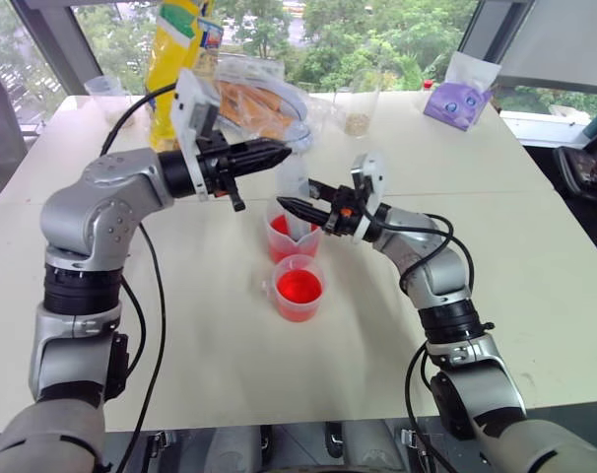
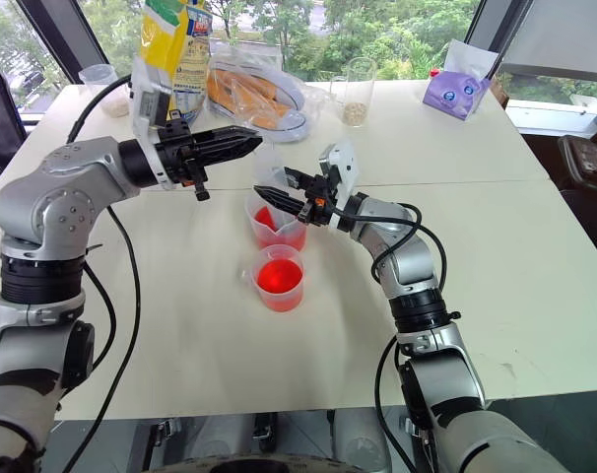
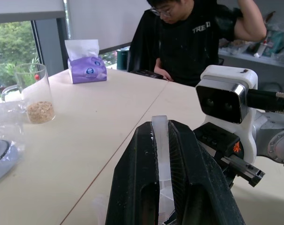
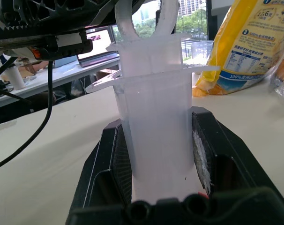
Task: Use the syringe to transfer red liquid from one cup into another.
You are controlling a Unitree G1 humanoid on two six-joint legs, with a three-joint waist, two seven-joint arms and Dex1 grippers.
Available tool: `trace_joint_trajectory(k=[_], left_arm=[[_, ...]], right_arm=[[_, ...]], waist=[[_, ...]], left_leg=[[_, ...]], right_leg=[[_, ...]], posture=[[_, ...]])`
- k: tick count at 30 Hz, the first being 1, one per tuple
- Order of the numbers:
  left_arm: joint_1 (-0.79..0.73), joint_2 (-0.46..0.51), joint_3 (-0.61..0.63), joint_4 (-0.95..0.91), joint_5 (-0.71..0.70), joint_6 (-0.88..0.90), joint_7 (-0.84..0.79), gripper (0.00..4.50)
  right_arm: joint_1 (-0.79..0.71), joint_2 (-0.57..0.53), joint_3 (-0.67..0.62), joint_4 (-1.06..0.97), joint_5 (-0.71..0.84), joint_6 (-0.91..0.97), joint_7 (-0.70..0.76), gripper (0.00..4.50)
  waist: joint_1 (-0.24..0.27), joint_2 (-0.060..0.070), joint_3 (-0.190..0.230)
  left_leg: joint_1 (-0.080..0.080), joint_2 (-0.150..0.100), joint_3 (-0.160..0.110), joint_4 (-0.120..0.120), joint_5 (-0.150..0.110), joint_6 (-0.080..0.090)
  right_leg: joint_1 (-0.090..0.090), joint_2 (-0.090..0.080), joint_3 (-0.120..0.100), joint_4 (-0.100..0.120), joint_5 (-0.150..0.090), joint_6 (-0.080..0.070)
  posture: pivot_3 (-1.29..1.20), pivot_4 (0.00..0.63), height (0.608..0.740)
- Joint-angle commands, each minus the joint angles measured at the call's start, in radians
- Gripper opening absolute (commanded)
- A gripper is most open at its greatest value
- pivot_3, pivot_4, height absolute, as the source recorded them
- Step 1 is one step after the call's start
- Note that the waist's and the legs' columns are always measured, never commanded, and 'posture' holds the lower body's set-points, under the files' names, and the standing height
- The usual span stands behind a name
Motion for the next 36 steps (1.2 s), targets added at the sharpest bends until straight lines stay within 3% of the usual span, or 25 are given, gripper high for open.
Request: trace_joint_trajectory(k=[1,36], left_arm=[[-0.062,0.015,0.068,-0.016,0.001,-0.047,0.022,0.03],[-0.101,0.015,0.078,0.024,0.019,-0.084,0.025,0.03]], right_arm=[[0.021,-0.007,0.038,-0.029,0.000,0.015,0.033,1.39],[0.020,0.002,0.043,-0.043,-0.001,0.023,0.027,1.39]], waist=[[0.000,0.000,0.000],[0.000,0.000,0.000]], left_leg=[[0.000,0.000,0.000,0.000,0.000,0.000],[0.000,0.000,0.000,0.000,0.000,0.000]], right_leg=[[0.000,0.000,0.000,0.000,0.000,0.000],[0.000,0.000,0.000,0.000,0.000,0.000]], posture=[[0.00,0.150,0.740],[0.00,0.150,0.740]])
